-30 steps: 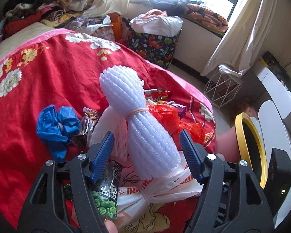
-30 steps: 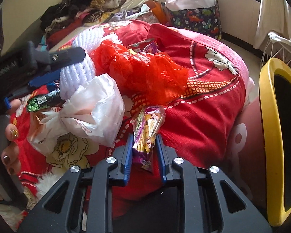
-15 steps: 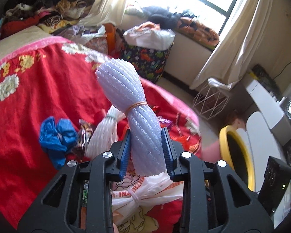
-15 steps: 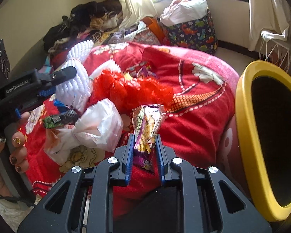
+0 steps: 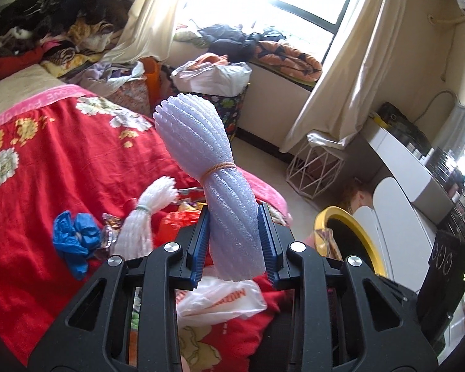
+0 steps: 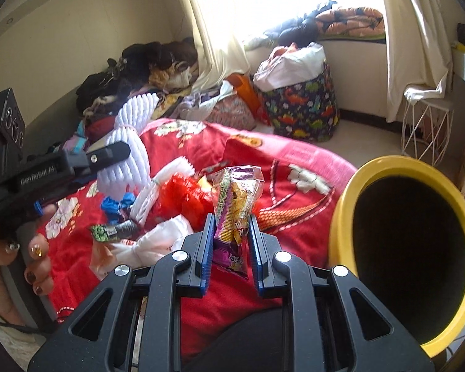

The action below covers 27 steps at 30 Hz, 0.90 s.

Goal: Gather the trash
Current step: 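Carry both items over the yellow-rimmed bin and open both tools to drop them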

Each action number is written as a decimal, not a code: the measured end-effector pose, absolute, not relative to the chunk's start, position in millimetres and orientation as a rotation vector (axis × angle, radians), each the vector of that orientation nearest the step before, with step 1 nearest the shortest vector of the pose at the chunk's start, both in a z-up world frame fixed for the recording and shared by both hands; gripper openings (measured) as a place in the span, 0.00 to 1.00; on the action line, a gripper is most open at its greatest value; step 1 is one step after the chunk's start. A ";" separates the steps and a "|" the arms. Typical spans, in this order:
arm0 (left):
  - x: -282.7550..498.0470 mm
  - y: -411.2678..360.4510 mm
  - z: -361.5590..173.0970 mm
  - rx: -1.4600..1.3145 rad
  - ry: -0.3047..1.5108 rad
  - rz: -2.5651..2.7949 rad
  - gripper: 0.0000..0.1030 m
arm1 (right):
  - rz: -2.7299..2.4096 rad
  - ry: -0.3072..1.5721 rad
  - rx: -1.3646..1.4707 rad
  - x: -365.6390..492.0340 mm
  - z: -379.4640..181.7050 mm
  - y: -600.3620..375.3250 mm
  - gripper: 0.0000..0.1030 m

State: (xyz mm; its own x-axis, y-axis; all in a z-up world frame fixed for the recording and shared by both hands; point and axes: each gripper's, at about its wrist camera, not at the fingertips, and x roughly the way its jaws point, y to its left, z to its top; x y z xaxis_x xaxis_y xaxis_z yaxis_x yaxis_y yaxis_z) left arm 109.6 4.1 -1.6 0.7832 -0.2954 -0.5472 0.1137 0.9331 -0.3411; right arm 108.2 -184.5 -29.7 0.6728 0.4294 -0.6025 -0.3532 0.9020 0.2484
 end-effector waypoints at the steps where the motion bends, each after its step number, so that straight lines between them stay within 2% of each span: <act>1: 109.1 1.8 -1.2 -0.295 0.634 -0.231 0.23 | 0.436 0.701 0.116 108.3 -28.4 -186.7 0.20; 27: 97.5 -60.0 2.8 -0.190 0.632 -0.369 0.24 | 0.257 0.644 0.221 103.4 -16.7 -264.5 0.20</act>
